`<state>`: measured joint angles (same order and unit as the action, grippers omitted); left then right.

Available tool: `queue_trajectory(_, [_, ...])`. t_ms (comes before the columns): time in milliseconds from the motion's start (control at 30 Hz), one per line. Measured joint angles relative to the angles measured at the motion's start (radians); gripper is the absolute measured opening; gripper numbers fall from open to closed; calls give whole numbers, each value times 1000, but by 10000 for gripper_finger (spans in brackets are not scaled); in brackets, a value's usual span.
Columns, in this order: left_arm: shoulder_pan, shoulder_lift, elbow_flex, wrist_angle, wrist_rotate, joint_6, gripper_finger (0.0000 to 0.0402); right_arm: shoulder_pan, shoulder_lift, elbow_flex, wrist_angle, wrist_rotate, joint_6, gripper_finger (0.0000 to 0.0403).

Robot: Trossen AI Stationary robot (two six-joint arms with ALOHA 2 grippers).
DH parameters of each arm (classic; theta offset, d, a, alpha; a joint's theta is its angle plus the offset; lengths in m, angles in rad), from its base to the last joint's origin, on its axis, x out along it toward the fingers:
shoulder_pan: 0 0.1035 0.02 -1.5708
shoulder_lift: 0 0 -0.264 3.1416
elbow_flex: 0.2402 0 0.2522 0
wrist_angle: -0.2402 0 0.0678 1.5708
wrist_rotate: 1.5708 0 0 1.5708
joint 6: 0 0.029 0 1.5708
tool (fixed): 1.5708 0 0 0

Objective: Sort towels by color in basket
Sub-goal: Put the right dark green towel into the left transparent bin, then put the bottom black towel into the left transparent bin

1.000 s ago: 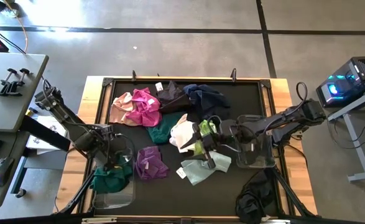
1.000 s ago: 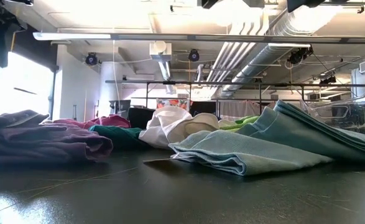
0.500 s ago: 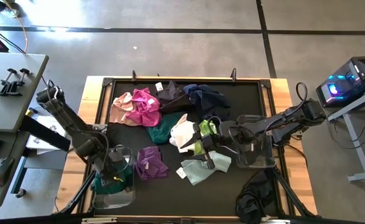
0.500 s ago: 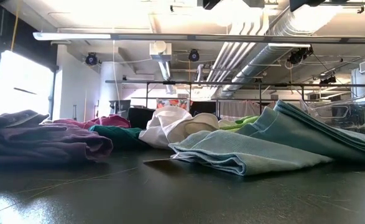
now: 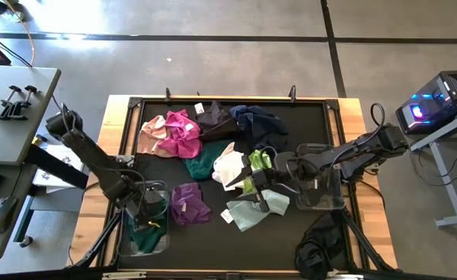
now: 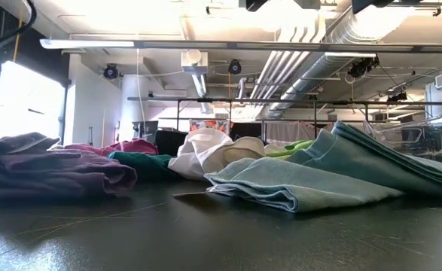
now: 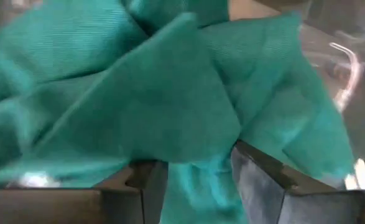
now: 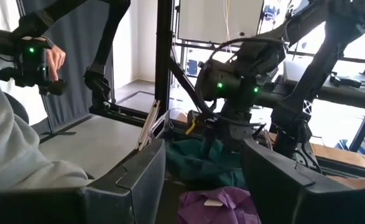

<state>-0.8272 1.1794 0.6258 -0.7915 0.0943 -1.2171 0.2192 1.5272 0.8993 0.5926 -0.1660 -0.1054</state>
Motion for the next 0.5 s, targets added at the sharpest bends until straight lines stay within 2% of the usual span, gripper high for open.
queue_trajectory(167, [-22,-6,173,-197,-48,60,135,0,0,0,11,0,1,203])
queue_trajectory(267, [-27,-6,253,-240,-193,168,122,0,0,0,10,0,13,203])
queue_trajectory(367, [-27,-6,277,-171,-436,307,113,0,0,0,10,0,19,203])
queue_trajectory(433, [-26,-6,261,-65,-579,398,109,0,0,0,10,0,19,203])
queue_trajectory(500, [-10,-6,228,73,-597,509,106,0,0,0,10,0,19,203])
